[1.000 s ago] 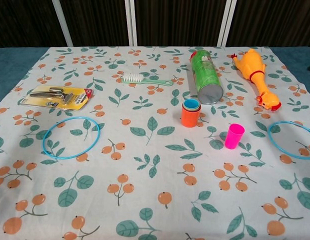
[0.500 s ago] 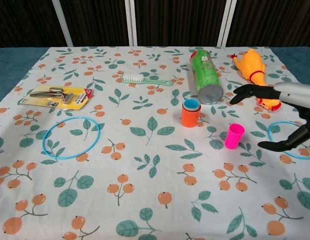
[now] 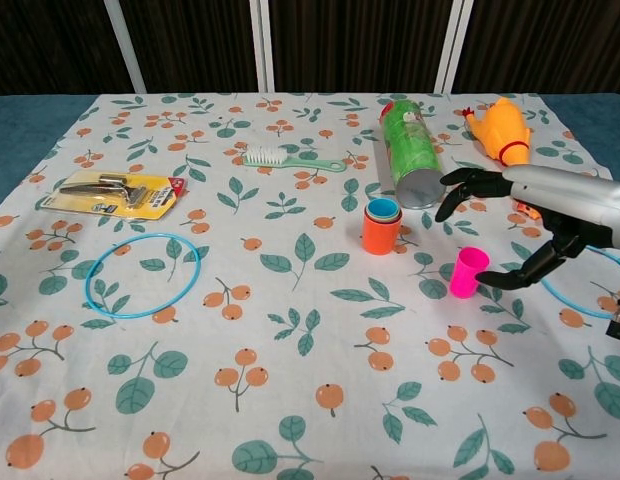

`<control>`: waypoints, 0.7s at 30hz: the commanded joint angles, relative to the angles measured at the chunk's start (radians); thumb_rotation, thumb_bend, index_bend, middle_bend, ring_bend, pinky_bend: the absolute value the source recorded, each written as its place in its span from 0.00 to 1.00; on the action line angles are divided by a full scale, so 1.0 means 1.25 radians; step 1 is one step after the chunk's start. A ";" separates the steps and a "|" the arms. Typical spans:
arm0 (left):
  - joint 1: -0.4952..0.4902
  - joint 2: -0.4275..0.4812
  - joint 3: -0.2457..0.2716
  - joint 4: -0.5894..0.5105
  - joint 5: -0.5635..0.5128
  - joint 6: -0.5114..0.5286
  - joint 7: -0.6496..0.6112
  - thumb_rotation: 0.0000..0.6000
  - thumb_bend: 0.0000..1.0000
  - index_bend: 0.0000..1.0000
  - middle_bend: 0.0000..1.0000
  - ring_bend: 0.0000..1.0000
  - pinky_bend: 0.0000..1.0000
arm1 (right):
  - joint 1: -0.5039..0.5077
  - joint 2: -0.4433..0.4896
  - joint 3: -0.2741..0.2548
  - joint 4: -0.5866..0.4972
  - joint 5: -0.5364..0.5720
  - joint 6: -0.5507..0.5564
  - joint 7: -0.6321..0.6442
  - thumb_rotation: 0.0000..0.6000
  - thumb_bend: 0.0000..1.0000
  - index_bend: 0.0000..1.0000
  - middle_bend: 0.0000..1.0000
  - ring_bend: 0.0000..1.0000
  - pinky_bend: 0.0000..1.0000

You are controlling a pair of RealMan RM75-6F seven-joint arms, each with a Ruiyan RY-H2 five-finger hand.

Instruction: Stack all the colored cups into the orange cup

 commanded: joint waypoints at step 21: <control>0.014 -0.007 -0.016 -0.004 0.021 -0.021 0.008 1.00 0.14 0.21 0.03 0.00 0.00 | 0.006 -0.017 -0.013 0.057 0.036 0.007 0.033 1.00 0.37 0.39 0.00 0.00 0.06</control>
